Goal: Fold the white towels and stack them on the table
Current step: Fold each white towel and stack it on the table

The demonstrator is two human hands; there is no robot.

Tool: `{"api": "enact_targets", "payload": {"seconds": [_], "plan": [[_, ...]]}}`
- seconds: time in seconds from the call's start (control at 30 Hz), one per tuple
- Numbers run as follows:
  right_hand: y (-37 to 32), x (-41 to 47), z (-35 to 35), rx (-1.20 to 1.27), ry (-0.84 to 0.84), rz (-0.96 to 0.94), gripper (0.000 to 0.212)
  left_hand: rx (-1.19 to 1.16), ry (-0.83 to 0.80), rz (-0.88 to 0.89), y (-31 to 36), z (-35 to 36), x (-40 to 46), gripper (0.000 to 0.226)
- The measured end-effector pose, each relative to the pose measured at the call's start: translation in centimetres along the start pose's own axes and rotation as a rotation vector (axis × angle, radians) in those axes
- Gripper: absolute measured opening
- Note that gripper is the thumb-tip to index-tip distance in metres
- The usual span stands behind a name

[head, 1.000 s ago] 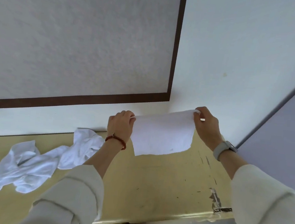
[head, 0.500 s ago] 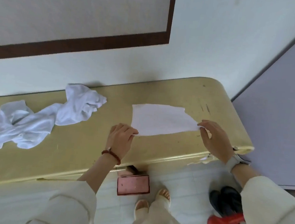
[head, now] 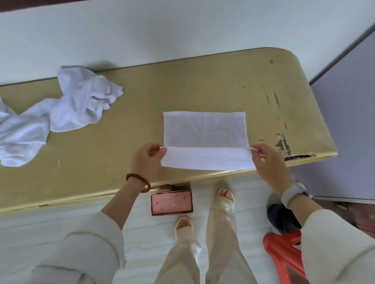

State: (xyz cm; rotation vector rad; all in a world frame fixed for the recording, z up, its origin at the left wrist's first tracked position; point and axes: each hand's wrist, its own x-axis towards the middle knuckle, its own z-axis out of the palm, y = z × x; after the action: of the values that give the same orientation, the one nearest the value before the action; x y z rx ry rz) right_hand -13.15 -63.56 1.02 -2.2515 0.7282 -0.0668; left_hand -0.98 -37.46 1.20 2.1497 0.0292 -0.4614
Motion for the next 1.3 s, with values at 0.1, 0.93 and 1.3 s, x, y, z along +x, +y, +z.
{"api": "enact_targets", "payload": {"seconds": [0.1, 0.93, 1.3], "plan": [[-1.0, 2.9, -0.2, 0.077, 0.019, -0.01, 0.018, -0.044, 0.059, -0.001, 1.7, 0.5, 2.2, 0.015], [0.5, 18.2, 1.3, -0.108, 0.004, -0.122, 0.017, 0.057, 0.257, -0.111, 3.6, 7.3, 9.0, 0.011], [0.4, 17.2, 2.5, -0.122, 0.044, -0.107, 0.014, 0.115, 0.255, -0.126, 3.5, 6.8, 10.6, 0.013]]}}
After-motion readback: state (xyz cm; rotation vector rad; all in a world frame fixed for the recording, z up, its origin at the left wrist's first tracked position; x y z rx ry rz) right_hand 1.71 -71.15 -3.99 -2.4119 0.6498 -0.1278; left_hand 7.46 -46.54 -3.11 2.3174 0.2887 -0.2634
